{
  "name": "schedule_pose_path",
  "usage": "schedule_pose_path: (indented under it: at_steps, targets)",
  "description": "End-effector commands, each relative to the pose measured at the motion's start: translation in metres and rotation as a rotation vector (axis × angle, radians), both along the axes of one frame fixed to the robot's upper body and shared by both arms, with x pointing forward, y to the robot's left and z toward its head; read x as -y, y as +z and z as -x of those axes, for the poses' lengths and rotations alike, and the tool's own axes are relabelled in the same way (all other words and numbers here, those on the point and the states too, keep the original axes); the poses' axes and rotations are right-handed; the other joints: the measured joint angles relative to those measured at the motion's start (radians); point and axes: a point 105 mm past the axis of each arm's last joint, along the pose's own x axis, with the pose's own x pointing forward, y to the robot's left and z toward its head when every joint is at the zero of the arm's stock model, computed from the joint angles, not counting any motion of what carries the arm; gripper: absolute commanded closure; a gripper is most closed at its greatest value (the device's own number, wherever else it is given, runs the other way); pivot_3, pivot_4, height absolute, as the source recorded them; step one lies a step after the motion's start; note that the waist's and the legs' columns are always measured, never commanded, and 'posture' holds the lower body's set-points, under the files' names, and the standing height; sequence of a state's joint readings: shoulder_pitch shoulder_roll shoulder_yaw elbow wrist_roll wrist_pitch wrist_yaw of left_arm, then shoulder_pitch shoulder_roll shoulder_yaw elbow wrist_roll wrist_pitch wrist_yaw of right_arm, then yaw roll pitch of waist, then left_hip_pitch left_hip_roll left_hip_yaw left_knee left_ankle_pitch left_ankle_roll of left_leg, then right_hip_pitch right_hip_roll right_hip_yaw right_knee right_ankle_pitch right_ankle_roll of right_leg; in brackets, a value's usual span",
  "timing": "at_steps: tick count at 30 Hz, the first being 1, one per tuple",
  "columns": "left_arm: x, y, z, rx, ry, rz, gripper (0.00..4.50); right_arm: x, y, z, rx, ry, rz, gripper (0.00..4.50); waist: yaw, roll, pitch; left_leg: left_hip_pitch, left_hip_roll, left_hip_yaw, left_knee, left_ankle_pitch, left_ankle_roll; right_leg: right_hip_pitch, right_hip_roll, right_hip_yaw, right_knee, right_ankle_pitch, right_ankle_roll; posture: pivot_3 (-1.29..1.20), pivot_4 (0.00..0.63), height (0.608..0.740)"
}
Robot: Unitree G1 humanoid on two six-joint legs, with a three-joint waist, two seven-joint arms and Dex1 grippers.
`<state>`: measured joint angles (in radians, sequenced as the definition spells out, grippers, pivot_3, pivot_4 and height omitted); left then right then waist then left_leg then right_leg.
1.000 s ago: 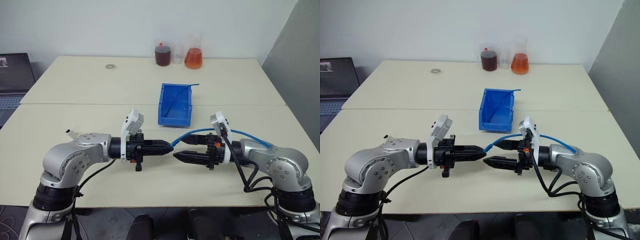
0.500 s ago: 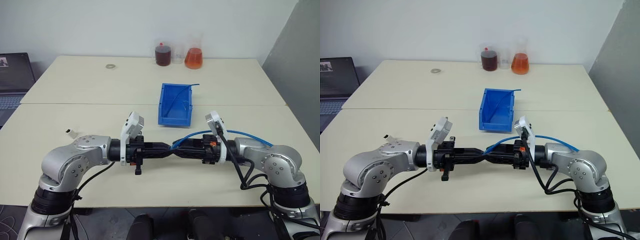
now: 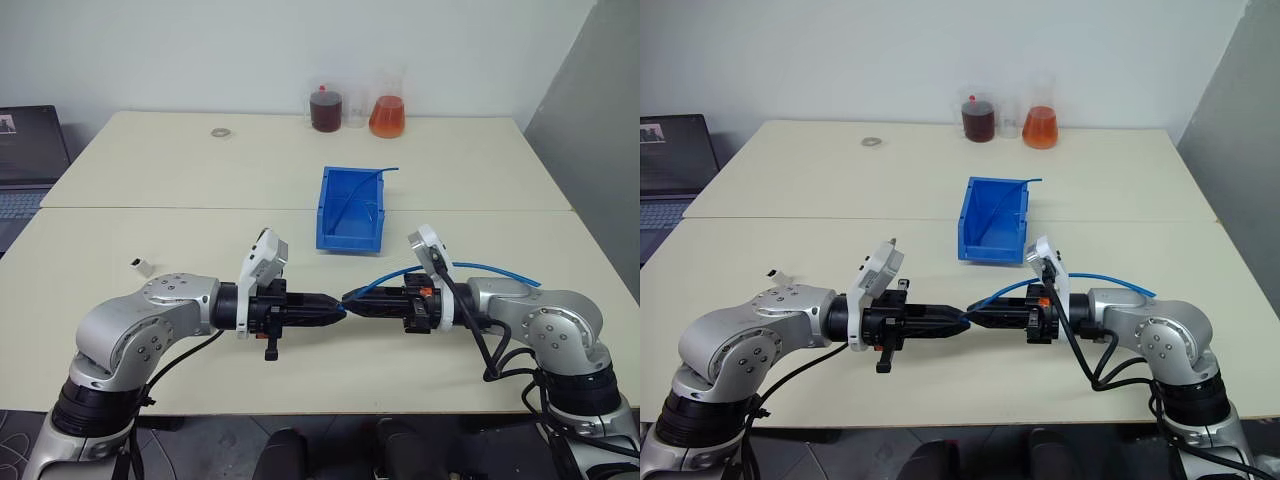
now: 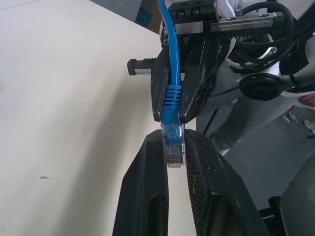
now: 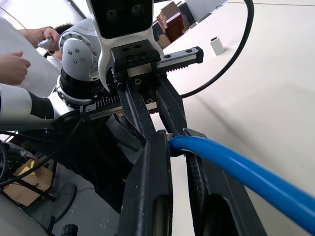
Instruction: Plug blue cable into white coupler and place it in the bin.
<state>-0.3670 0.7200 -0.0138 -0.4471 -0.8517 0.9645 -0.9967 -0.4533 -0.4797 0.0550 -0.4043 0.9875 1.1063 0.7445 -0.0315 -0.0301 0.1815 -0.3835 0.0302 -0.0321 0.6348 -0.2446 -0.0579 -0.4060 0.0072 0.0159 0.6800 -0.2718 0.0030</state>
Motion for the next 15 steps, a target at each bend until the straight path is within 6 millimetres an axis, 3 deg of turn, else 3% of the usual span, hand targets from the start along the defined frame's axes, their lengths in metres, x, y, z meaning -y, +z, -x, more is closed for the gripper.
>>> schedule_pose_path:
  at_steps: [1,6,8,15]
  targets:
    - [0.003,0.005,0.006,0.043,-0.04,0.002,4.26,0.0,0.009,0.001,0.041,0.009,-0.014,4.38,0.0,0.0,0.0,0.0,0.0,0.0,0.0,0.0,0.0,0.0,0.0,0.0,0.0,0.0,0.0,0.0,0.15,0.74]
    - [0.001,0.001,0.003,0.051,-0.012,-0.013,4.26,0.0,0.009,-0.001,0.051,-0.004,-0.016,4.38,0.0,0.0,0.0,0.0,0.0,0.0,0.0,0.0,0.0,0.0,0.0,0.0,0.0,0.0,0.0,0.0,0.15,0.74]
    - [-0.001,-0.001,0.001,0.052,0.008,-0.02,3.56,0.0,0.009,-0.003,0.062,-0.013,-0.01,4.38,0.0,0.0,0.0,0.0,0.0,0.0,0.0,0.0,0.0,0.0,0.0,0.0,0.0,0.0,0.0,0.0,0.15,0.74]
    - [-0.009,-0.002,0.002,0.072,0.077,-0.022,2.23,0.003,0.006,-0.01,0.106,-0.044,0.012,4.38,0.0,0.0,0.0,0.0,0.0,0.0,0.0,0.0,0.0,-0.001,0.0,0.0,0.0,0.0,0.0,0.0,0.15,0.74]
